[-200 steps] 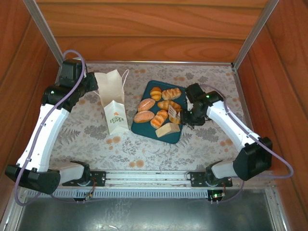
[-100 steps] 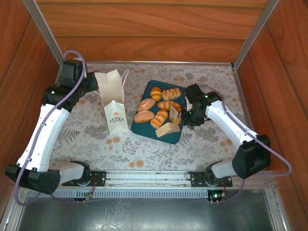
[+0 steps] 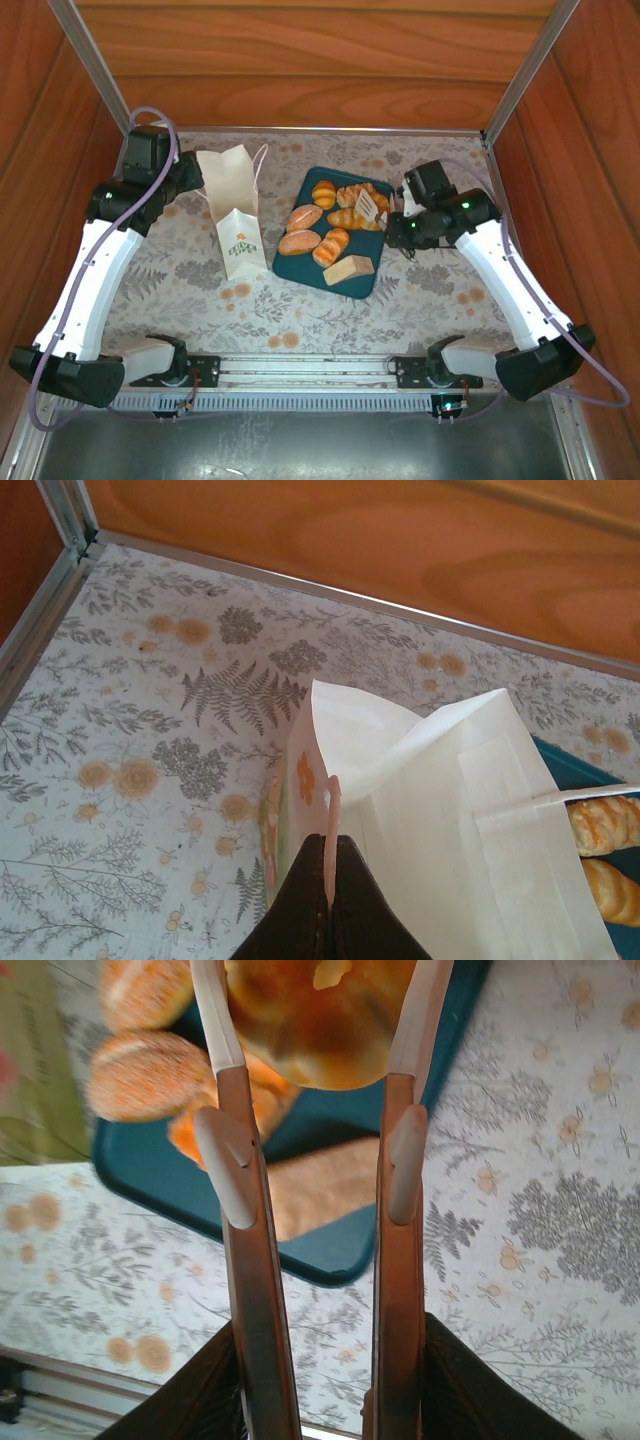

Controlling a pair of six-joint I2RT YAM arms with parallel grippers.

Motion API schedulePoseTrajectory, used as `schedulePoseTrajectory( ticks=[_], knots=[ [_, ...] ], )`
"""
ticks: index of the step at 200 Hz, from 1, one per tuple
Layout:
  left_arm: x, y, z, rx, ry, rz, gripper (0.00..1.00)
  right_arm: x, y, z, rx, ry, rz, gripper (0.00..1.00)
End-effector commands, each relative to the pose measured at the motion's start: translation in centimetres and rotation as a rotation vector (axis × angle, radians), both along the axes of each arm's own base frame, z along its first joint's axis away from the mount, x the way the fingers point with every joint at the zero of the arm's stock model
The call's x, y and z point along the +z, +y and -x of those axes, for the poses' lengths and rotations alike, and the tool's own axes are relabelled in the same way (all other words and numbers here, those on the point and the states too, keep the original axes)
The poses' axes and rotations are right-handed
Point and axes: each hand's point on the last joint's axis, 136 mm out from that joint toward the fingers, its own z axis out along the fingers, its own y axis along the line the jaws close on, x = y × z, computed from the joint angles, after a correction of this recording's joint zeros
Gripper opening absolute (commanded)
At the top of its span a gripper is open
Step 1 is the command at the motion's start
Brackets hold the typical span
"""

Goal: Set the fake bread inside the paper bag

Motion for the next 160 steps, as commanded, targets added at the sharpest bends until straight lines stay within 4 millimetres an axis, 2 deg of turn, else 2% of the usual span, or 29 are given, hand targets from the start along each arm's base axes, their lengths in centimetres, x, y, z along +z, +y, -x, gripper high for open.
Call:
schedulePoseTrajectory(
  ticks=[1,46,89,138,160],
  knots=[
    [0.6,0.5,0.2,0.024,-0.028,0.015,0.0,4.5,1.5,-0.6,0.043,-0.082,-0.103,0.35],
    [0.5,0.5,0.3,0.027,-0.026,0.015,0.0,11.2,5.6,-1.5,0.14,-0.194,-0.228,0.35],
    [0.1,0.4,0.1,0.028,-0.018,0.021,0.0,16.1,9.9,-1.6,0.236,-0.297,-0.289,0.35],
    [0.0,0.5,0.1,0.028,-0.018,0.018,0.0,20.2,14.5,-1.2,0.335,-0.403,-0.377,0.35],
    [0.0,0.7,0.2,0.041,-0.021,0.018,0.0,21.4,16.6,-0.8,0.377,-0.424,-0.424,0.35]
  ],
)
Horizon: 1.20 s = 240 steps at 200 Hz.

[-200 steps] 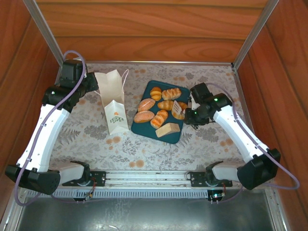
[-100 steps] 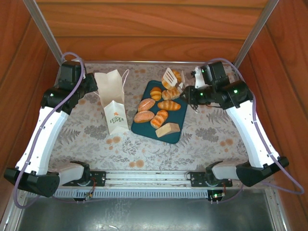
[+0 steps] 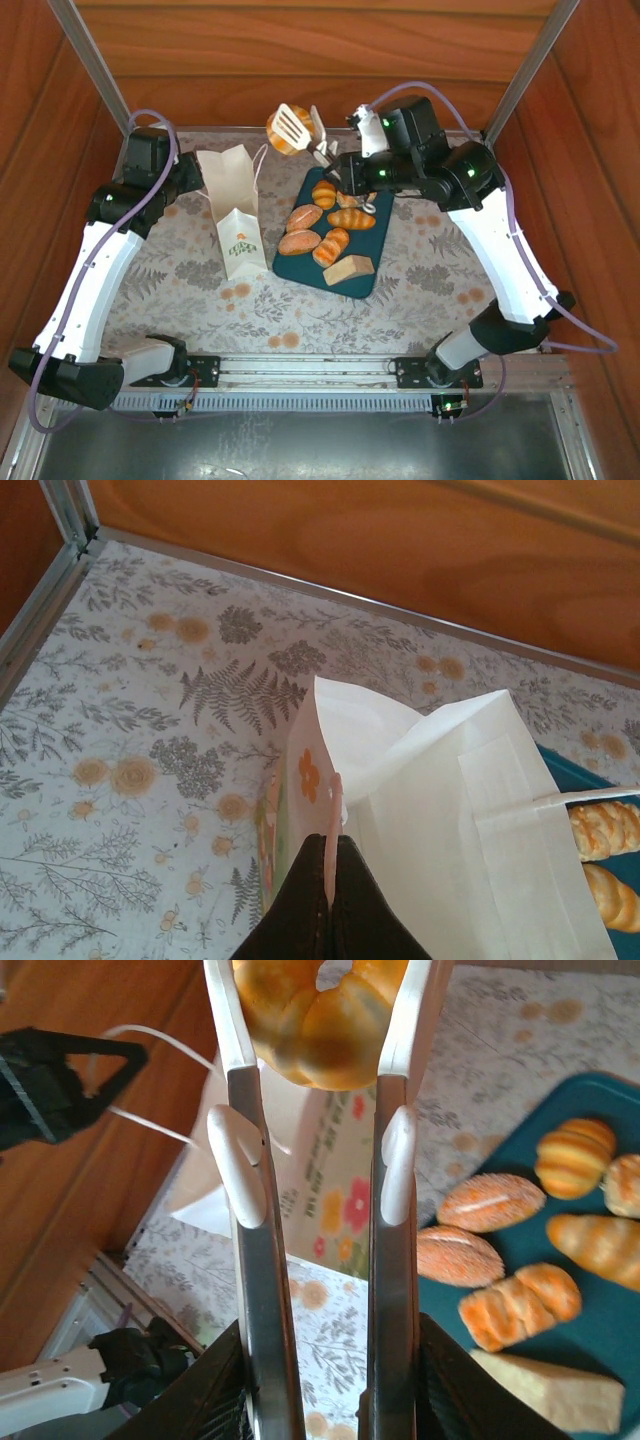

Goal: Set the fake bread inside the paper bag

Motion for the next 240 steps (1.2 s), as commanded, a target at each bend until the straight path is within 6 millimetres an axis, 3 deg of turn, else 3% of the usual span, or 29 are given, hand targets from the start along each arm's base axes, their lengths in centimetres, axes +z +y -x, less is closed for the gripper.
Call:
schedulePoseTrajectory(
  ticks=[1,43,49,98,186,216,240],
  knots=[
    [0.2,0.6,0.2,0.03,-0.015,0.004,0.0,3.1,2.6,0.0,0.044,-0.074,-0.103,0.35],
    [0.2,1.2,0.5,0.06,-0.023,0.001,0.0,3.8,6.0,0.8,0.12,-0.079,-0.142,0.36],
    [0.2,1.3,0.5,0.064,-0.024,0.001,0.0,2.8,7.2,0.3,0.129,-0.059,-0.128,0.36],
    [0.2,1.6,0.7,0.085,-0.034,0.006,0.0,1.2,10.1,0.4,0.176,-0.006,-0.156,0.36],
    [0.5,1.9,0.8,0.113,-0.059,0.021,0.0,-6.2,11.3,0.1,0.176,0.13,-0.044,0.4],
    [0.4,1.9,0.8,0.111,-0.058,0.022,0.0,-7.4,11.6,0.3,0.186,0.151,-0.019,0.52],
    [0.4,1.9,0.8,0.109,-0.058,0.018,0.0,-6.9,11.7,0.4,0.193,0.144,-0.024,0.57]
  ],
)
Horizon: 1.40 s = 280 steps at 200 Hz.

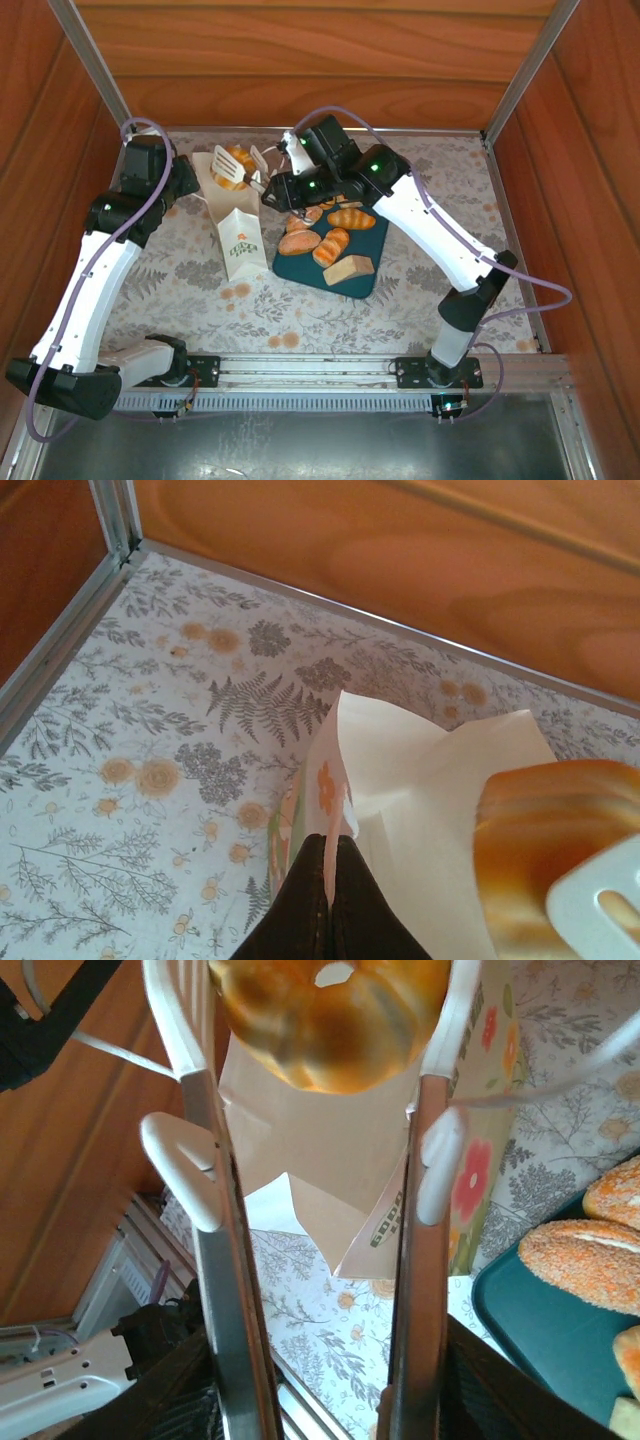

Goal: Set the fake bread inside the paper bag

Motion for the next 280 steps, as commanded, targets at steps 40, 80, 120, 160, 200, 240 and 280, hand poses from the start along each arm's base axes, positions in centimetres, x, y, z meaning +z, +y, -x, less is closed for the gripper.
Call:
schedulePoseTrajectory(
  ticks=[40,80,120,160,200,240,280],
  knots=[
    [0.3,0.3,0.0,0.015,-0.018,0.008,0.0,3.1,1.1,0.5,0.045,-0.051,-0.074,0.58],
    [0.1,0.3,0.0,0.01,-0.015,0.007,0.0,6.9,0.2,1.0,0.032,-0.109,-0.143,0.54],
    [0.0,0.3,0.2,0.007,-0.014,0.004,0.0,11.1,-3.8,1.4,-0.046,-0.226,-0.175,0.53],
    [0.2,0.2,0.2,0.001,-0.017,0.009,0.0,10.2,-10.5,0.8,-0.223,-0.257,-0.119,0.52],
    [0.1,0.0,0.1,-0.004,-0.015,0.012,0.0,3.1,-17.1,1.0,-0.412,-0.102,0.005,0.52],
    [0.4,0.0,0.1,-0.006,-0.02,0.013,0.0,-4.7,-19.4,4.1,-0.506,0.135,0.093,0.52],
    [0.5,0.0,0.2,-0.013,-0.025,0.014,0.0,-9.3,-19.9,7.0,-0.556,0.326,0.079,0.51]
  ],
)
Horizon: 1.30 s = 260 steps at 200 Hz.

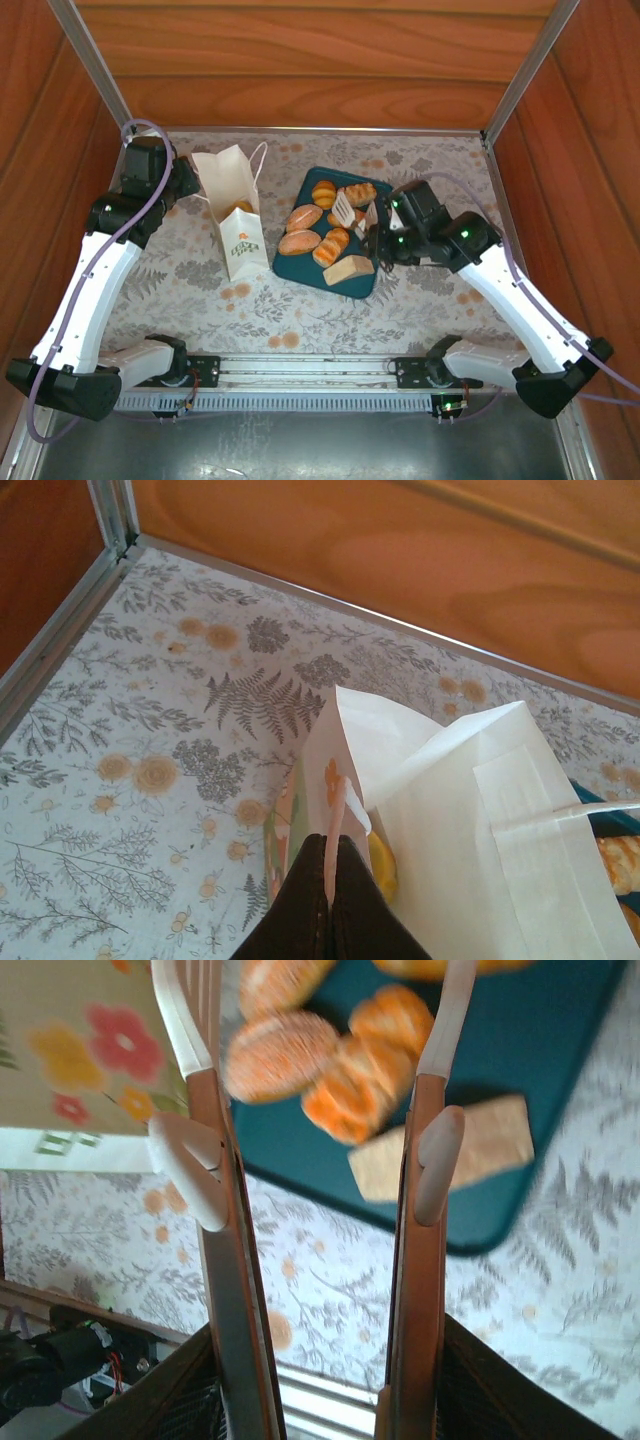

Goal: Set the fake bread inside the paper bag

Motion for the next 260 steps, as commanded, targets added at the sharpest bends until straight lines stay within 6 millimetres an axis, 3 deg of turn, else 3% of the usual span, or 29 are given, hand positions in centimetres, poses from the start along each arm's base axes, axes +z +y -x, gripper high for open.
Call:
schedulePoseTrajectory(
  ticks=[1,53,105,181,260],
  knots=[
    [0.8,0.0,0.2,-0.008,-0.026,0.01,0.0,0.2,0.1,1.4,-0.076,0.063,-0.109,0.51],
    [1.3,-0.1,0.4,-0.016,-0.041,0.009,0.0,-1.5,-1.3,3.4,-0.073,0.134,-0.055,0.51],
    [1.1,-0.2,0.2,-0.02,-0.04,0.015,0.0,-3.6,-0.7,4.1,0.157,0.181,0.108,0.53],
    [1.2,-0.2,0.1,-0.019,-0.044,0.014,0.0,-6.1,-1.6,3.6,0.257,0.18,0.271,0.53],
    [0.9,-0.3,-0.1,-0.018,-0.034,0.018,0.0,-8.4,-1.5,3.5,0.293,0.205,0.307,0.49]
  ],
)
